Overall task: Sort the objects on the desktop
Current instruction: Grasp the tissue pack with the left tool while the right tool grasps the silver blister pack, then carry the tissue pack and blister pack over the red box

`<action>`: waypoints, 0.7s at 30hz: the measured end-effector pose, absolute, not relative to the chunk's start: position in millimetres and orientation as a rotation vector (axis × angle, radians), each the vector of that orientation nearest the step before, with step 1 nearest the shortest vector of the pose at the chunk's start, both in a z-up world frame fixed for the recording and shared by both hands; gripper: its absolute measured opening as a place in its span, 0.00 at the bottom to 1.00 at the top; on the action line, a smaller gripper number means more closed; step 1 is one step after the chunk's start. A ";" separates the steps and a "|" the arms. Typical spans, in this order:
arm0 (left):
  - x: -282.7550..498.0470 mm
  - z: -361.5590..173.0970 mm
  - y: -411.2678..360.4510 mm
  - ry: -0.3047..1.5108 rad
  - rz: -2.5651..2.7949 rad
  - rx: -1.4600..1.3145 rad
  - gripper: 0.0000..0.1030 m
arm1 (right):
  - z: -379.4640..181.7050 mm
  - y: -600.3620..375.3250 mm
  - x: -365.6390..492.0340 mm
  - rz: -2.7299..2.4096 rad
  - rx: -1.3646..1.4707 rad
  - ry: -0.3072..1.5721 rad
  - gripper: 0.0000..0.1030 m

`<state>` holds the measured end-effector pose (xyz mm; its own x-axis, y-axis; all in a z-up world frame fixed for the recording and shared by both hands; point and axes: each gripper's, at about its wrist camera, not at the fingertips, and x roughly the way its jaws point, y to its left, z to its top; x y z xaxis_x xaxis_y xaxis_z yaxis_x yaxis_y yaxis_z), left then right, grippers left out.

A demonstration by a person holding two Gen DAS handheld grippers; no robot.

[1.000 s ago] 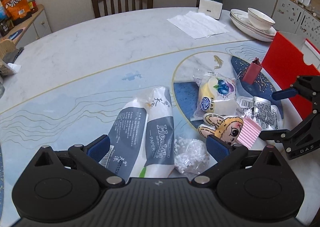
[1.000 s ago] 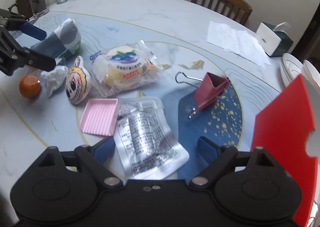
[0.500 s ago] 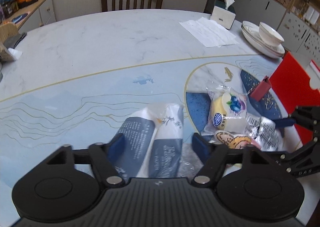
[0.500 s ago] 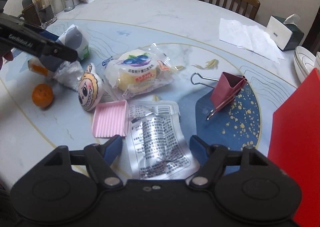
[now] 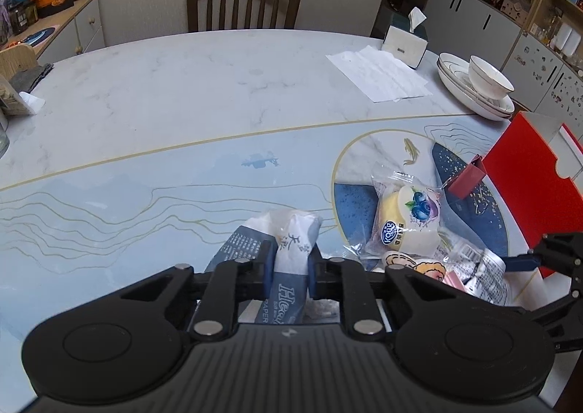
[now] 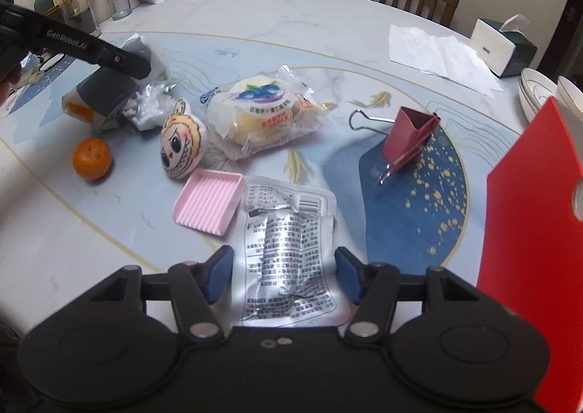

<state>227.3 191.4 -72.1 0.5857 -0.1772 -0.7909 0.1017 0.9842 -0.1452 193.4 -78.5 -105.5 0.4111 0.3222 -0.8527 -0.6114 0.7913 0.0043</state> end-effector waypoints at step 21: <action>169.0 -38.1 192.0 0.854 -0.095 -0.136 0.12 | -79.1 -138.1 141.7 0.529 -0.202 0.969 0.58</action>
<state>169.0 192.0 -38.1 0.6535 -0.1377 -0.7443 0.0284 0.9871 -0.1577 141.7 -138.1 -79.1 0.4522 0.3365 -0.8260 -0.5125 0.8560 0.0682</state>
